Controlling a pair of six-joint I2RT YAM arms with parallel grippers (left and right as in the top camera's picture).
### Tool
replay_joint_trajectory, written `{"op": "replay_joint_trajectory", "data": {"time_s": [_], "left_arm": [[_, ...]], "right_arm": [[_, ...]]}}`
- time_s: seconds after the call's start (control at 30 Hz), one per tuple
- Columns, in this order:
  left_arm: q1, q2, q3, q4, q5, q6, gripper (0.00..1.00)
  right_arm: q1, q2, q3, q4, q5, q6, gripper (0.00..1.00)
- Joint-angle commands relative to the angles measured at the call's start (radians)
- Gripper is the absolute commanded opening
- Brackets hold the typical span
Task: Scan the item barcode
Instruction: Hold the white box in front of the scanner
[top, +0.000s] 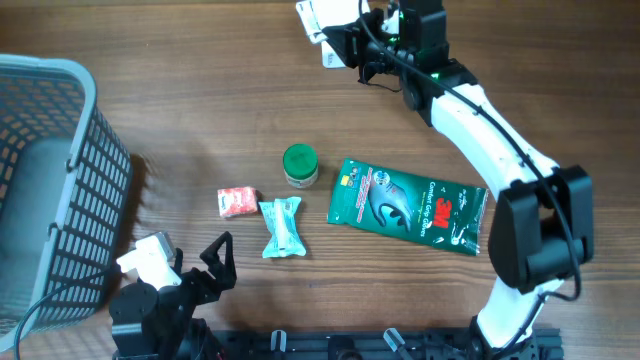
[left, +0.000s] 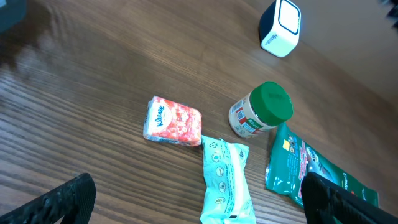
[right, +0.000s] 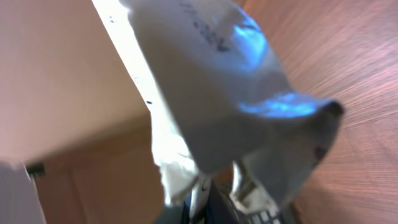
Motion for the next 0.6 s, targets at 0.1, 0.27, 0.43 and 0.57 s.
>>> {"op": "replay_joint_trajectory", "data": {"time_s": [0.1,0.27,0.43,0.57], "left_arm": [[0.005,-0.008,-0.002,0.002,0.016,-0.005,1.0],[0.005,-0.008,-0.002,0.002,0.016,-0.005,1.0],[0.005,-0.008,-0.002,0.002,0.016,-0.005,1.0],[0.005,-0.008,-0.002,0.002,0.016,-0.005,1.0]], "right_arm": [[0.006,0.02,0.022,-0.004,0.008,0.468,0.05],[-0.002,0.02,0.037,0.058,0.063,0.5,0.05],[-0.005,0.036,0.045,0.043,0.172,0.5,0.05],[-0.006,0.124,0.05,0.083,0.194,0.5,0.05]]}}
